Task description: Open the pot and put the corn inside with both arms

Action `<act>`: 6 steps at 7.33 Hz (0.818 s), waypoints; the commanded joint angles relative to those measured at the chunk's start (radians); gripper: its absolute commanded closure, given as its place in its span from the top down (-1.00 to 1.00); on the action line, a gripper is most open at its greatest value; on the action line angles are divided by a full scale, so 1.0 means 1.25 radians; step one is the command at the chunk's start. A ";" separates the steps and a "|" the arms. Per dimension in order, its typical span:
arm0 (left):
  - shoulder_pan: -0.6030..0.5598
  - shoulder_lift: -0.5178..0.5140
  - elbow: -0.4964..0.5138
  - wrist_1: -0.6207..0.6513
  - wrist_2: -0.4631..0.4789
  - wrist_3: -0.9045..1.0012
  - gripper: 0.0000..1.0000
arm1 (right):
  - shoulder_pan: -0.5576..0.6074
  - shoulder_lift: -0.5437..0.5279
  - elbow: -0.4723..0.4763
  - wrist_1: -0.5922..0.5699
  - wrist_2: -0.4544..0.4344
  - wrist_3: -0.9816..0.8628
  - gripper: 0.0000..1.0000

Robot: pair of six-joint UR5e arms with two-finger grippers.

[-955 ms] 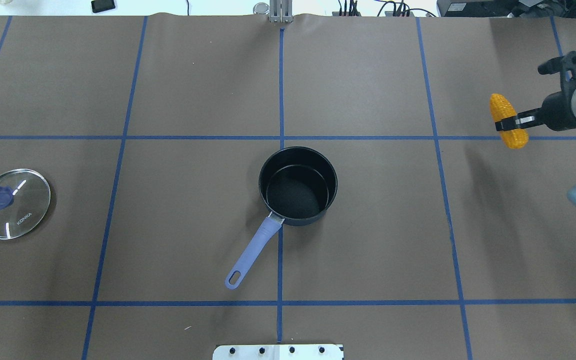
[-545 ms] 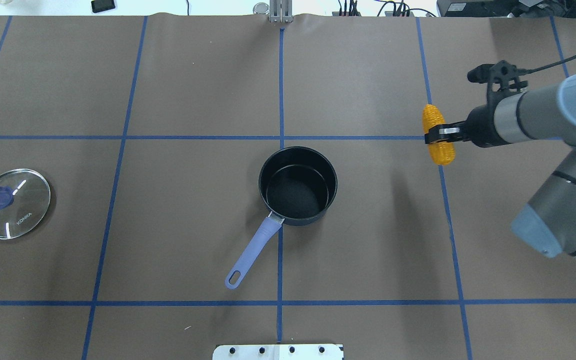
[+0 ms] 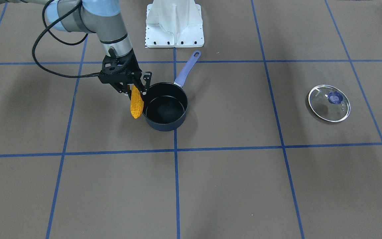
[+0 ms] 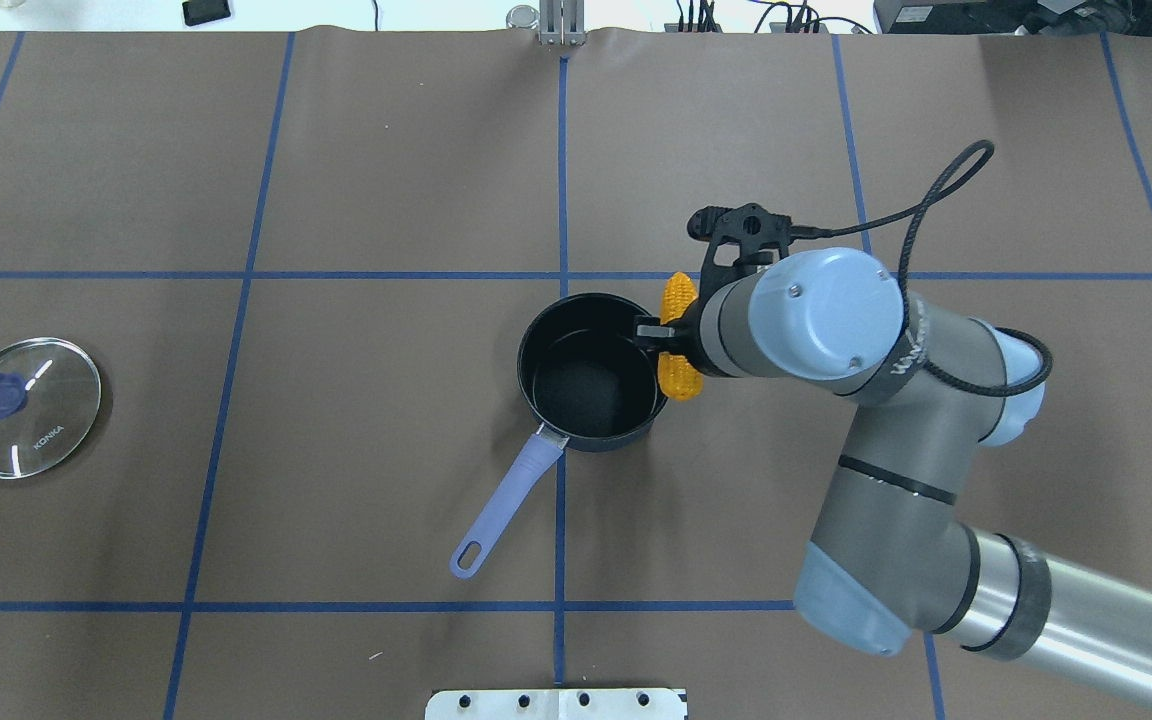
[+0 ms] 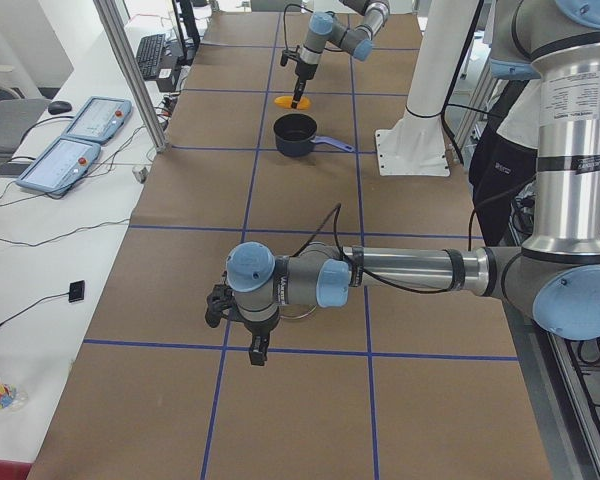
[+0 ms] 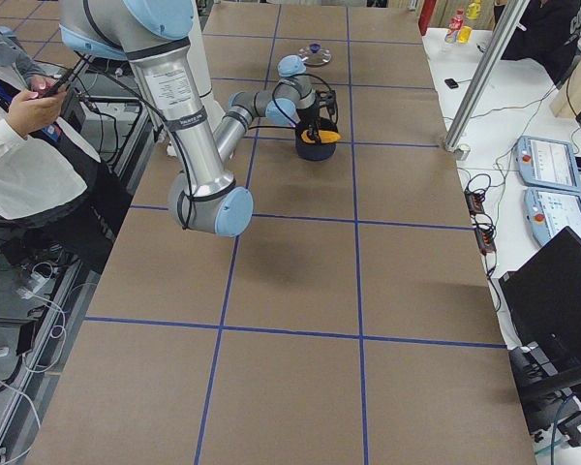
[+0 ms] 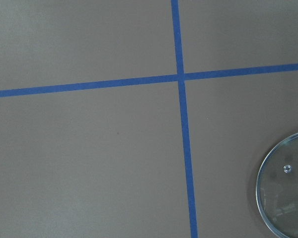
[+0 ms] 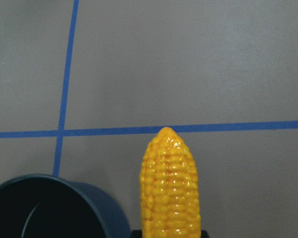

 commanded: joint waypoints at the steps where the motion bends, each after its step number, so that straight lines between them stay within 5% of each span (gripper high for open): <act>1: 0.001 0.001 0.001 0.000 0.000 0.000 0.98 | -0.063 0.100 -0.096 -0.021 -0.054 0.118 -1.00; 2: 0.001 0.001 0.001 0.000 0.000 0.000 0.98 | -0.077 0.124 -0.122 -0.020 -0.079 0.121 -1.00; 3: 0.001 0.001 0.001 0.000 0.000 0.000 0.98 | -0.079 0.124 -0.124 -0.020 -0.081 0.121 -0.29; 4: 0.001 0.002 0.001 0.000 -0.001 0.000 0.98 | -0.079 0.120 -0.130 -0.021 -0.096 0.120 0.98; 6: 0.001 0.002 0.003 0.000 0.000 0.001 0.98 | -0.074 0.124 -0.130 -0.023 -0.119 0.113 1.00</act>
